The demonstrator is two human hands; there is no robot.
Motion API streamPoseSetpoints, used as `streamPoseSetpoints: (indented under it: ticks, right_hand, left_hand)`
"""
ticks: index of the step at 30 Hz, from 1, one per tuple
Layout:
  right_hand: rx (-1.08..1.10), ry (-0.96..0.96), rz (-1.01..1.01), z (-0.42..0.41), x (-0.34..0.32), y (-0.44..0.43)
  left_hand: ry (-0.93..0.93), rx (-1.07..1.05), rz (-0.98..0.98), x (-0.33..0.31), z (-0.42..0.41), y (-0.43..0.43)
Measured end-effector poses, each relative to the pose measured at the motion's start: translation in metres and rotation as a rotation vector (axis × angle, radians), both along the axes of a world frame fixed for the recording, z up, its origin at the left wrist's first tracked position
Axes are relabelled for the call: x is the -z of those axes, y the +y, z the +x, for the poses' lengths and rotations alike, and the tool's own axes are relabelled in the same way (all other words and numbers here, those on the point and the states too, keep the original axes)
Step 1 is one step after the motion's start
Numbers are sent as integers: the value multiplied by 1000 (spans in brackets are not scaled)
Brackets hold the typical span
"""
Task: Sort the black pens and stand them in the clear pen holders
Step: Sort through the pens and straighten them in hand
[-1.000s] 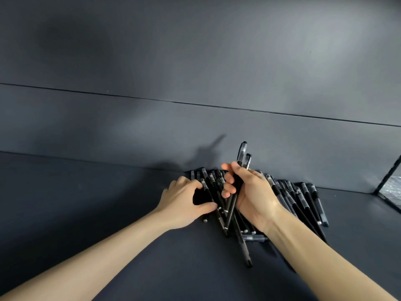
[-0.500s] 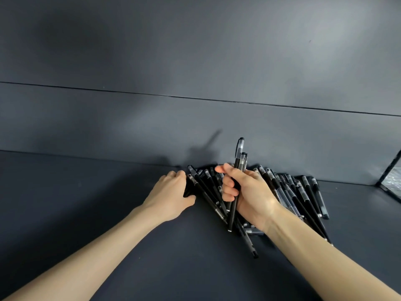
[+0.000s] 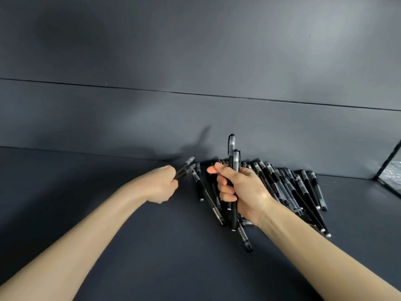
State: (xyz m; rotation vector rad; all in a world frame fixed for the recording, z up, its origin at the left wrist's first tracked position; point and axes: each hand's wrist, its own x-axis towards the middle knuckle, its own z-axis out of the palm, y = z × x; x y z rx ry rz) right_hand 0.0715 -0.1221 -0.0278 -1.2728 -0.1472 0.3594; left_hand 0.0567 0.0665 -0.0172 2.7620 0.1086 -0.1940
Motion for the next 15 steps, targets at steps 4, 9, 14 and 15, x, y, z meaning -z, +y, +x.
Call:
streamPoseSetpoints:
  ticks: [4,9,14,15]
  right_hand:
    - [16,8,-31,-1,1,3]
    - [50,-110,13,-3,0,9]
    - [76,-113,70,-4,-6,2]
    - [70,-92,84,-4,-8,0]
  left_hand:
    - [-47,-18,-374,-9,-6,27]
    - [-102,244,-936,-12,-26,-19]
    - [-86,372,-1005,0,-33,-49]
    - [-75,385,-992,1,-34,-53]
